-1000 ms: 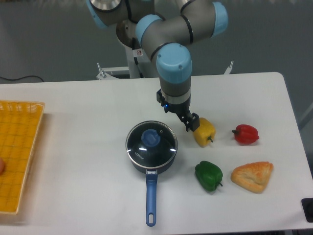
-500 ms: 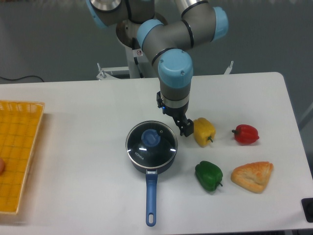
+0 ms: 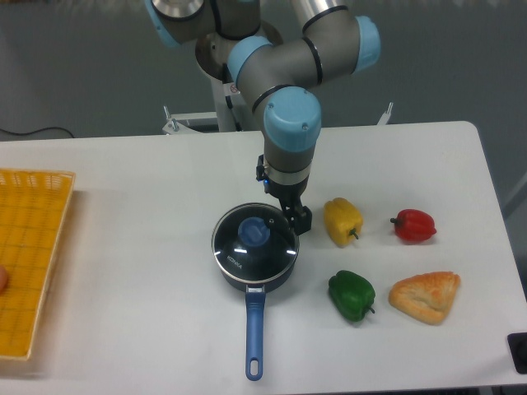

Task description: Open the lid

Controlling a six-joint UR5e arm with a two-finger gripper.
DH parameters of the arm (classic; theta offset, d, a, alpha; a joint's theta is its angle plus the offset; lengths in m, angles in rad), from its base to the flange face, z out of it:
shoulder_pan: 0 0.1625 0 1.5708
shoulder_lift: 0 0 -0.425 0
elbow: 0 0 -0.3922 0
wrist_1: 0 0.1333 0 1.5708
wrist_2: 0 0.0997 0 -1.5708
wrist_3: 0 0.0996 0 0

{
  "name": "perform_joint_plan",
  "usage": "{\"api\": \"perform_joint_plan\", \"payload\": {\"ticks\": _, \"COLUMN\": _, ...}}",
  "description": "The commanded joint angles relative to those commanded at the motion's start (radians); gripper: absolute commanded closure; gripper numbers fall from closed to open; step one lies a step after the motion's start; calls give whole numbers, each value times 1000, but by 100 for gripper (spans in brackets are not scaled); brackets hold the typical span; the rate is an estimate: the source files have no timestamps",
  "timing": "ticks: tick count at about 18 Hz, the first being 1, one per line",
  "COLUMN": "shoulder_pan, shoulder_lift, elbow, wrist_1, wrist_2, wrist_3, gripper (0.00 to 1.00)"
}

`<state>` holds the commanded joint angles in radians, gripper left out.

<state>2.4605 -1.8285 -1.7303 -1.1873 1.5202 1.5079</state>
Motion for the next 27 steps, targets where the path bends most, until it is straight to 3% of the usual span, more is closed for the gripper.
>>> {"api": "perform_joint_plan", "payload": {"ticks": 17, "shoulder_pan": -35, "shoulder_lift": -44, "elbow": 32, "wrist_1": 12, "wrist_2": 8, "wrist_3": -31, "gripper": 0}}
{"api": "perform_joint_plan", "payload": {"ticks": 27, "shoulder_pan": -64, "shoulder_lift": -67, "elbow": 31, "wrist_1": 52, "wrist_2": 17, "wrist_3": -63, "gripper": 0}}
